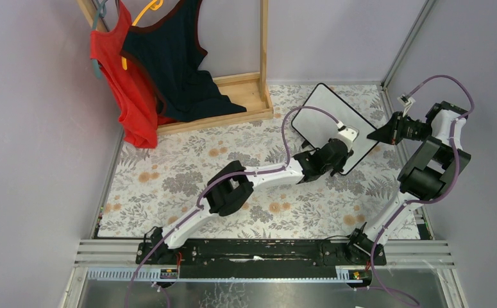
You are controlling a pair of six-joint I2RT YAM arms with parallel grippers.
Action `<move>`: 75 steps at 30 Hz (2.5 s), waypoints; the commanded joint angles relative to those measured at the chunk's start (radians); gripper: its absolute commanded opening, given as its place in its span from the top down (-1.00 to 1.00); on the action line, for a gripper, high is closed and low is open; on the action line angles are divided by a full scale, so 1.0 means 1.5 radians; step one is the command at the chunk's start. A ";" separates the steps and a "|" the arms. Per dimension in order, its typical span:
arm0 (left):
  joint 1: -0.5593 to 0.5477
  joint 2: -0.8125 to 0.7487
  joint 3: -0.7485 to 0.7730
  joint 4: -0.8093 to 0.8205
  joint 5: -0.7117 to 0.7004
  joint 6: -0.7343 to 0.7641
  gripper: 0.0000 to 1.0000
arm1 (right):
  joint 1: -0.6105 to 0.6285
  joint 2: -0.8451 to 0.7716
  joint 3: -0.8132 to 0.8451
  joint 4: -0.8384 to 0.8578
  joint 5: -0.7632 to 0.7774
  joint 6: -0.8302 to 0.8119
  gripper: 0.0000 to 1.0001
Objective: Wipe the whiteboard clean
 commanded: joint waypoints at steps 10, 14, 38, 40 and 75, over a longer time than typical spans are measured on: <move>0.088 -0.050 -0.036 -0.013 -0.073 0.029 1.00 | 0.017 -0.003 -0.008 -0.056 0.021 -0.030 1.00; 0.093 -0.069 -0.062 -0.006 -0.077 0.029 1.00 | 0.017 -0.002 -0.005 -0.057 0.021 -0.028 1.00; 0.103 -0.307 -0.310 -0.034 -0.164 0.016 1.00 | 0.015 -0.024 0.000 -0.039 0.045 0.010 1.00; 0.102 -0.317 -0.328 -0.035 -0.168 0.012 1.00 | 0.015 -0.027 0.000 -0.029 0.046 0.024 1.00; 0.241 -0.497 -0.491 -0.398 0.119 -0.026 1.00 | 0.016 -0.048 -0.006 0.009 0.045 0.074 1.00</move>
